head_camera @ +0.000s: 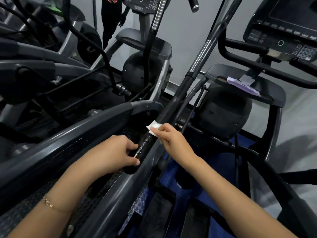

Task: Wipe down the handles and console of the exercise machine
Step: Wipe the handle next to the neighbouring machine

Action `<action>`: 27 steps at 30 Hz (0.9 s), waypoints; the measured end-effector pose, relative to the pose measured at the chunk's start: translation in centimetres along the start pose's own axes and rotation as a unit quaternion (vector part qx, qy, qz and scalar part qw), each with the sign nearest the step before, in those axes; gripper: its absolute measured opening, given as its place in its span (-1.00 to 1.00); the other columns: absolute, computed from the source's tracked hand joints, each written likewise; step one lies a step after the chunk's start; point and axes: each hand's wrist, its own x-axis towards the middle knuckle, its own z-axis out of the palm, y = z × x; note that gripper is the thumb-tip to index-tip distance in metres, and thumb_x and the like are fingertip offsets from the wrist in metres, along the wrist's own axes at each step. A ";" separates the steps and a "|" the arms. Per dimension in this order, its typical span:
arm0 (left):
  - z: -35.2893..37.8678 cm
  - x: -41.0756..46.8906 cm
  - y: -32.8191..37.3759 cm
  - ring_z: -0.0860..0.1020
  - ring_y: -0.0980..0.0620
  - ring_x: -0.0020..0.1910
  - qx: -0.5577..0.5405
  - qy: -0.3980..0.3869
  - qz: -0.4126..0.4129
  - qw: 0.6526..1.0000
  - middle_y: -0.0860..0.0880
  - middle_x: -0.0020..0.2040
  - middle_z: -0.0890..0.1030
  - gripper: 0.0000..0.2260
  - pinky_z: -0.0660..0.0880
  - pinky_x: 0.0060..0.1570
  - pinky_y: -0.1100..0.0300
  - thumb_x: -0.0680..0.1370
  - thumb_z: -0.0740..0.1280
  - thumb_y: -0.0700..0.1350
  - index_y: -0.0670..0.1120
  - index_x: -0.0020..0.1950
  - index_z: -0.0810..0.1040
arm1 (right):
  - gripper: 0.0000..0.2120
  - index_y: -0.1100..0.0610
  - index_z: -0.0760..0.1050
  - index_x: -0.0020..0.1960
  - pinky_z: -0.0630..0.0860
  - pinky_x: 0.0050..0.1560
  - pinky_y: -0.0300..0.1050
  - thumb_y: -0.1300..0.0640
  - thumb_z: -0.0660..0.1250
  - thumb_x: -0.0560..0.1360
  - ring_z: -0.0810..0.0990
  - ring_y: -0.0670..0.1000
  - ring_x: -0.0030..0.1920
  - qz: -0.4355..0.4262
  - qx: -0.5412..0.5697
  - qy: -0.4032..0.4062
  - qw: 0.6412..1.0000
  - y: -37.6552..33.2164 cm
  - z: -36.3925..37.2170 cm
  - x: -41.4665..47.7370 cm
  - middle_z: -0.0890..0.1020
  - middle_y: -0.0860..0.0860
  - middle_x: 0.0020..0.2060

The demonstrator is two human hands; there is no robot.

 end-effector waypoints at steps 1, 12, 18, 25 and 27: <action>-0.1 -0.1 -0.3 0.49 0.22 -0.26 0.003 -0.016 0.020 1.000 0.08 -0.01 0.65 -0.59 0.45 -0.19 0.35 0.43 0.45 0.01 0.14 0.27 0.53 | -0.66 0.07 0.51 0.27 0.34 -0.12 -0.37 0.32 0.22 0.55 0.47 -0.04 -0.14 -0.002 0.003 -0.003 1.000 0.3 -0.1 0.2 0.49 0.06 -0.12; 4.7 -2.4 -3.8 0.43 0.65 -0.08 -0.250 0.142 0.054 0.956 0.27 0.09 0.52 -0.59 0.41 0.03 0.62 0.35 0.50 -0.22 -0.08 0.18 0.58 | -0.62 0.14 0.54 0.22 0.37 -0.13 -0.34 0.15 0.07 0.52 0.45 -0.09 -0.17 -0.044 0.005 -0.016 0.999 -0.8 0.5 -0.7 0.52 0.08 -0.14; 4.6 -2.3 -3.9 0.44 0.64 -0.11 -0.254 0.147 0.048 0.955 0.23 0.10 0.54 -0.59 0.38 0.01 0.65 0.34 0.51 -0.21 -0.07 0.17 0.59 | -0.61 0.18 0.54 0.22 0.51 -0.16 -0.12 0.15 0.06 0.52 0.53 0.07 -0.18 -0.026 -0.017 0.012 0.999 -1.6 1.1 -1.1 0.53 0.09 -0.16; 3.5 -2.1 -3.6 0.42 0.65 -0.13 -0.169 0.134 0.068 0.974 0.25 0.12 0.53 -0.59 0.36 -0.01 0.67 0.35 0.52 -0.16 -0.12 0.19 0.60 | -0.67 0.15 0.55 0.22 0.46 -0.15 -0.18 0.25 0.15 0.52 0.50 0.02 -0.18 -0.009 -0.015 0.015 1.000 -1.4 0.9 -0.7 0.52 0.08 -0.15; 3.3 -2.1 -3.4 0.47 0.49 -0.01 -0.145 0.133 0.068 0.978 0.12 0.18 0.58 -0.59 0.38 0.05 0.59 0.36 0.52 -0.14 -0.11 0.20 0.60 | -0.66 0.17 0.55 0.21 0.55 -0.19 -0.04 0.30 0.19 0.48 0.53 0.11 -0.19 -0.016 -0.035 0.019 0.999 -1.8 1.2 -0.9 0.53 0.10 -0.16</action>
